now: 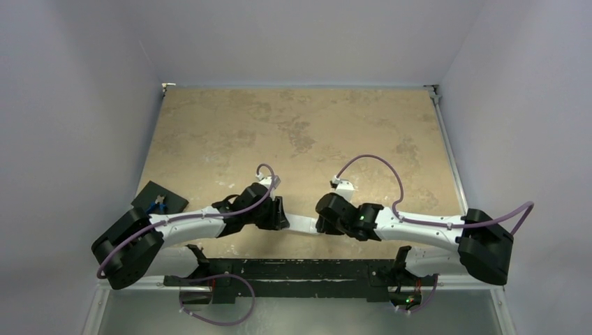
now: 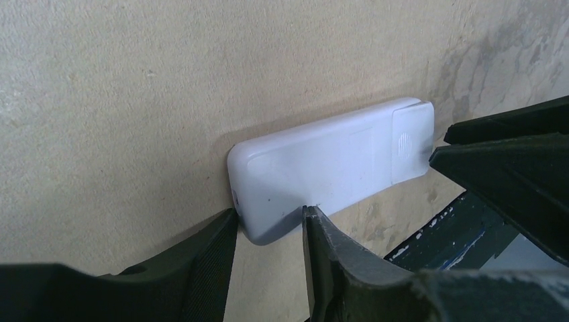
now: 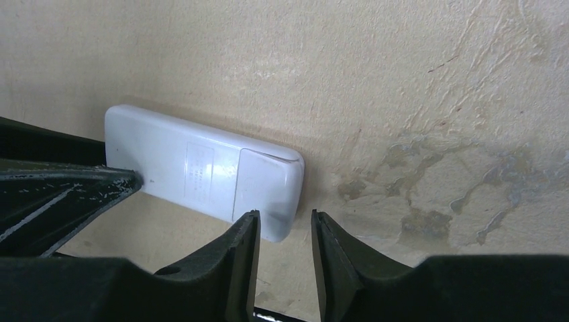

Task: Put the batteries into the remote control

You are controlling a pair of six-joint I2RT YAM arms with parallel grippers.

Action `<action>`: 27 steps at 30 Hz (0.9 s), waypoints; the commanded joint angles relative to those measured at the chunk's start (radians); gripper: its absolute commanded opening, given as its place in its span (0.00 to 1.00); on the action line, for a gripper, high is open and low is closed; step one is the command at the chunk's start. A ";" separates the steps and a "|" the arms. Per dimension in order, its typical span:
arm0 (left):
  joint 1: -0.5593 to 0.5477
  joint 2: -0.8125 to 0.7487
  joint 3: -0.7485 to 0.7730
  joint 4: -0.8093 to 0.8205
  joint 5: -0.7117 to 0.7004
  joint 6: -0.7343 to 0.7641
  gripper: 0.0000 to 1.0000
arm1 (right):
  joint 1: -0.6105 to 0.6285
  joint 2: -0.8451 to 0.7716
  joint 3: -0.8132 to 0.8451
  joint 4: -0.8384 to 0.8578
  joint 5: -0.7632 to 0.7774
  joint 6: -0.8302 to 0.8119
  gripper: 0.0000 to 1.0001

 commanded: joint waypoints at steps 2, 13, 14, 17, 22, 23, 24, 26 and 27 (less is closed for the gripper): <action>-0.015 -0.036 -0.021 -0.004 0.004 -0.023 0.39 | -0.006 0.013 0.042 0.015 0.041 0.028 0.40; -0.018 -0.054 -0.024 -0.014 0.000 -0.025 0.39 | -0.006 0.036 0.043 0.020 0.050 0.037 0.36; -0.018 -0.053 -0.023 -0.013 0.000 -0.025 0.39 | -0.006 0.038 0.041 0.021 0.051 0.037 0.35; -0.019 -0.051 -0.025 -0.010 0.002 -0.025 0.39 | -0.006 0.045 0.043 0.027 0.054 0.033 0.34; -0.019 -0.047 -0.028 -0.002 0.003 -0.026 0.39 | -0.006 0.068 0.048 0.027 0.050 0.026 0.30; -0.019 -0.045 -0.029 -0.002 0.003 -0.027 0.39 | -0.006 0.072 0.049 0.029 0.048 0.024 0.29; -0.019 -0.045 -0.028 -0.001 0.003 -0.026 0.39 | -0.006 0.077 0.049 0.030 0.046 0.023 0.29; -0.020 -0.043 -0.029 0.000 0.003 -0.025 0.39 | -0.006 0.085 0.047 0.035 0.041 0.020 0.28; -0.019 -0.042 -0.027 0.000 0.003 -0.024 0.39 | -0.006 0.088 0.047 0.038 0.038 0.019 0.27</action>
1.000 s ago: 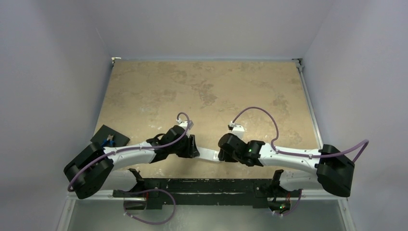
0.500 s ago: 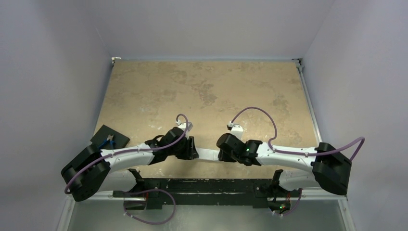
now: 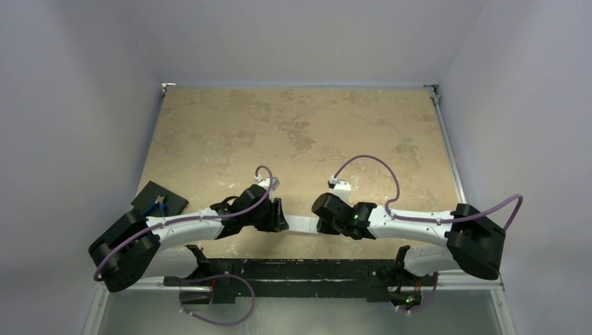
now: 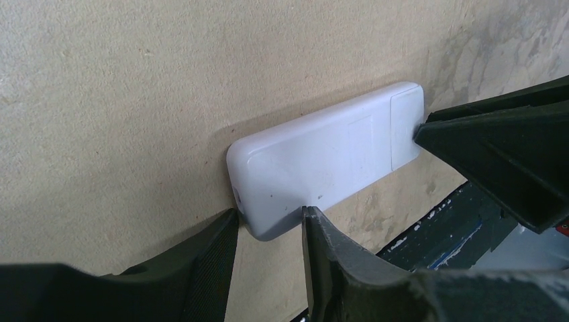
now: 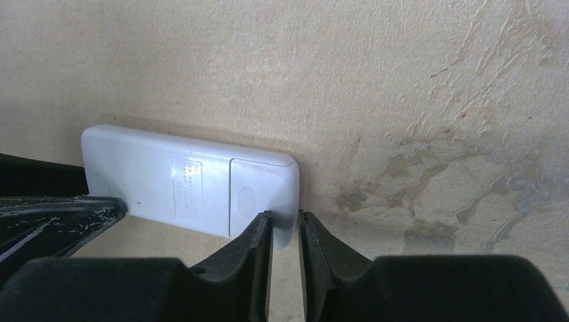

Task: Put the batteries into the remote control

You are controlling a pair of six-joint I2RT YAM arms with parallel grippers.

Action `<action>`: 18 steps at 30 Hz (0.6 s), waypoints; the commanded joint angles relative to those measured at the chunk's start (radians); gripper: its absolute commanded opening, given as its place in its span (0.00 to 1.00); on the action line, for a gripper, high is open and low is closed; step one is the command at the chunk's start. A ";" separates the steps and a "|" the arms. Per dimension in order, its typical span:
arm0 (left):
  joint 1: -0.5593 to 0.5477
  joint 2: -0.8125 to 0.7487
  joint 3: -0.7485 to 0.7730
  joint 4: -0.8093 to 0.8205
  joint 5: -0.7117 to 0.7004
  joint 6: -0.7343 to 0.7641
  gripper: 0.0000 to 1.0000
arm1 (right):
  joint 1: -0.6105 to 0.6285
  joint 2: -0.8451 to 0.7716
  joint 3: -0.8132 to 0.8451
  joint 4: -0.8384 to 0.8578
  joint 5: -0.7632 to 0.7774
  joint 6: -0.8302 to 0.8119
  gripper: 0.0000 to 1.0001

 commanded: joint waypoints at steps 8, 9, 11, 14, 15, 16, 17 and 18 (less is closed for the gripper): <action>-0.008 0.004 -0.005 0.027 0.008 -0.003 0.39 | -0.005 0.035 0.017 0.046 -0.005 -0.001 0.23; -0.008 0.007 -0.004 0.028 0.009 -0.001 0.39 | -0.005 0.035 0.014 0.051 -0.010 -0.002 0.22; -0.009 0.013 -0.004 0.033 0.012 -0.002 0.39 | -0.005 0.037 0.010 0.059 -0.019 -0.002 0.20; -0.009 0.020 -0.002 0.037 0.015 0.001 0.39 | -0.005 0.044 0.005 0.072 -0.026 -0.007 0.19; -0.010 0.022 -0.001 0.039 0.015 0.000 0.39 | -0.005 0.048 0.005 0.077 -0.025 -0.009 0.18; -0.010 0.024 -0.003 0.040 0.015 0.000 0.39 | -0.005 0.051 0.004 0.084 -0.025 -0.015 0.17; -0.010 0.025 -0.002 0.040 0.015 0.000 0.39 | -0.005 0.056 0.003 0.094 -0.027 -0.020 0.17; -0.010 0.028 -0.002 0.042 0.016 0.002 0.39 | -0.005 0.061 0.002 0.112 -0.039 -0.027 0.15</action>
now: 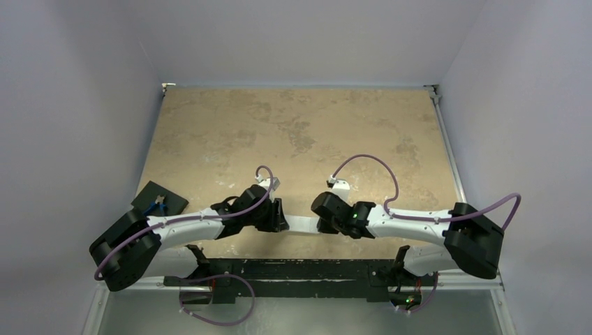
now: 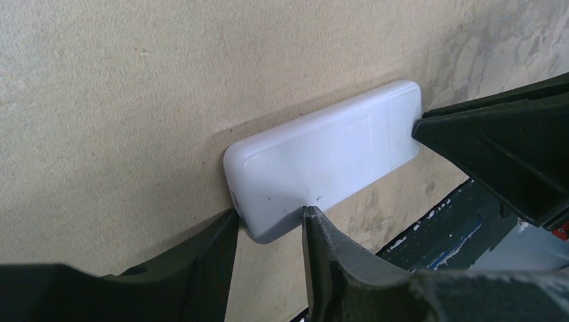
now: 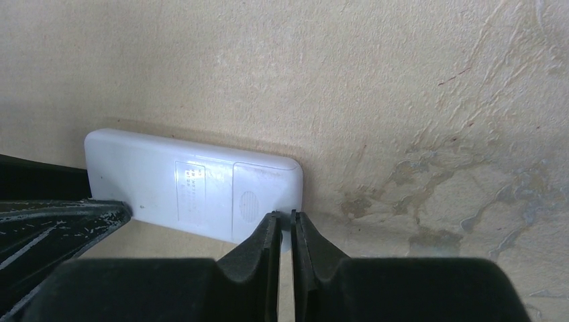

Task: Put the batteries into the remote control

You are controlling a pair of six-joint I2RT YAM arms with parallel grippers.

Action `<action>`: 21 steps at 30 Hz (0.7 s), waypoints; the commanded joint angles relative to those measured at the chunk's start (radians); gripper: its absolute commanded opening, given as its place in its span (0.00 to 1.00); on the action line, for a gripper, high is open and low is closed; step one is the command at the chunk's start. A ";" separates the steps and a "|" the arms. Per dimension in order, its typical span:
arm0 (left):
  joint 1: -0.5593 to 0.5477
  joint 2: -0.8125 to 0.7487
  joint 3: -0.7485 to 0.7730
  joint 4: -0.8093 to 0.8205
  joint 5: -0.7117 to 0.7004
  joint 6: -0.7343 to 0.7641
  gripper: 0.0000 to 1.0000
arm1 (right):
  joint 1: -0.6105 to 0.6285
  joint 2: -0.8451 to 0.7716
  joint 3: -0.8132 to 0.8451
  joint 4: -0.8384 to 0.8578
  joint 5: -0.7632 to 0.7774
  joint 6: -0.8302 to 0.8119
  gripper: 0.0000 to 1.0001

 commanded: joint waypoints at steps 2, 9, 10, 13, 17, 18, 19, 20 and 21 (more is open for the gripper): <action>-0.006 0.024 -0.001 0.035 0.012 0.001 0.39 | -0.001 0.053 -0.001 0.115 -0.052 -0.022 0.12; -0.008 0.039 0.008 0.040 0.014 0.004 0.39 | 0.002 0.073 0.003 0.165 -0.095 -0.053 0.11; -0.007 0.039 0.008 0.039 0.014 0.004 0.39 | 0.002 0.074 0.004 0.163 -0.096 -0.054 0.10; -0.008 0.041 0.011 0.038 0.013 0.004 0.38 | 0.002 0.069 0.004 0.148 -0.087 -0.058 0.11; -0.007 0.039 0.023 0.014 -0.003 0.009 0.39 | 0.002 0.062 0.017 0.097 -0.060 -0.057 0.14; -0.008 0.037 0.028 0.004 -0.010 0.011 0.40 | 0.002 0.061 0.021 0.087 -0.056 -0.060 0.16; -0.007 0.036 0.032 -0.007 -0.017 0.015 0.40 | 0.002 0.061 0.025 0.078 -0.055 -0.063 0.17; -0.007 0.036 0.038 -0.012 -0.024 0.017 0.41 | 0.002 0.060 0.029 0.071 -0.054 -0.067 0.18; -0.007 0.035 0.044 -0.046 -0.032 0.019 0.42 | 0.002 0.060 0.031 0.063 -0.052 -0.072 0.19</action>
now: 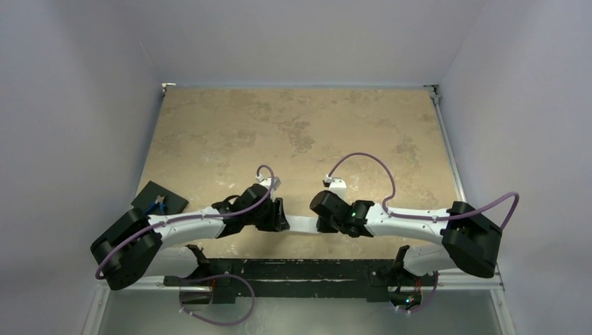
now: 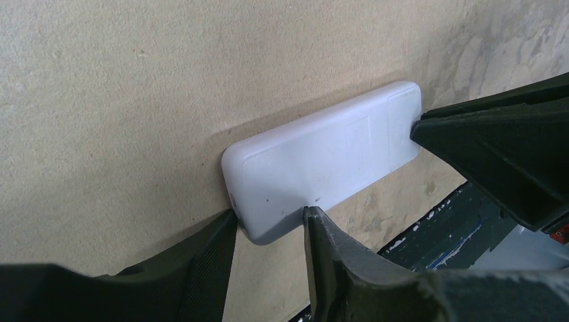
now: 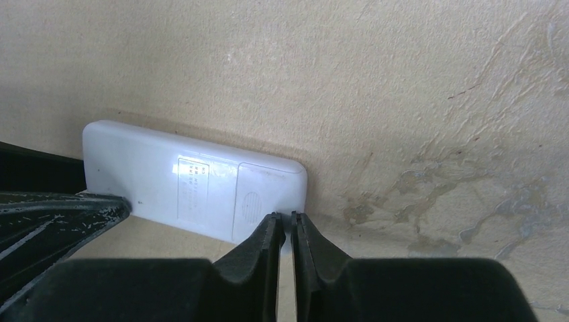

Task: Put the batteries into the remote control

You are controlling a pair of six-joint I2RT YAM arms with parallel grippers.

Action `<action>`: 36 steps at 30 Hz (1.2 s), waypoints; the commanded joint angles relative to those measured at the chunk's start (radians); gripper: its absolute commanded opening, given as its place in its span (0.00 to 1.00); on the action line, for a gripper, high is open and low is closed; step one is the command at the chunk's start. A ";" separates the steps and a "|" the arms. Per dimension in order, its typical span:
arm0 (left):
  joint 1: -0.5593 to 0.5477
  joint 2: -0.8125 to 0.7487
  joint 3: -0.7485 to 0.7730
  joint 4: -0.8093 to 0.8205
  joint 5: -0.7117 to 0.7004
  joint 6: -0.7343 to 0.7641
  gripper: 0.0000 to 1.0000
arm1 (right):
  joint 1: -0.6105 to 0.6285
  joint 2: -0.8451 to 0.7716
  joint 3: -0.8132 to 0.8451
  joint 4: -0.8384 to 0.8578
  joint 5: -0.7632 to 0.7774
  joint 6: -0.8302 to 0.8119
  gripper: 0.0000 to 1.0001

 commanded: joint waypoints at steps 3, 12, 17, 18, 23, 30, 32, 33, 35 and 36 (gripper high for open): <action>-0.007 0.018 0.047 -0.075 -0.057 0.023 0.45 | 0.004 0.037 0.028 0.024 -0.001 -0.008 0.24; -0.007 0.004 0.089 -0.174 -0.145 0.025 0.50 | 0.004 0.002 0.069 -0.062 0.072 -0.038 0.32; -0.007 -0.003 0.115 -0.213 -0.169 0.026 0.51 | 0.004 -0.029 0.098 -0.117 0.134 -0.065 0.39; -0.007 -0.006 0.122 -0.222 -0.173 0.027 0.51 | 0.004 -0.034 0.105 -0.126 0.145 -0.072 0.40; -0.007 -0.035 0.172 -0.277 -0.202 0.041 0.51 | 0.004 -0.062 0.139 -0.153 0.184 -0.120 0.44; -0.008 -0.088 0.242 -0.363 -0.256 0.053 0.53 | 0.004 -0.127 0.178 -0.177 0.250 -0.206 0.59; -0.007 -0.099 0.268 -0.391 -0.278 0.058 0.53 | 0.004 -0.145 0.193 -0.182 0.266 -0.241 0.63; -0.007 -0.105 0.281 -0.406 -0.291 0.060 0.55 | 0.004 -0.155 0.198 -0.187 0.277 -0.253 0.65; -0.007 -0.115 0.311 -0.439 -0.317 0.069 0.57 | 0.004 -0.170 0.208 -0.196 0.297 -0.272 0.73; -0.006 -0.123 0.326 -0.457 -0.332 0.074 0.58 | 0.004 -0.178 0.211 -0.198 0.307 -0.284 0.78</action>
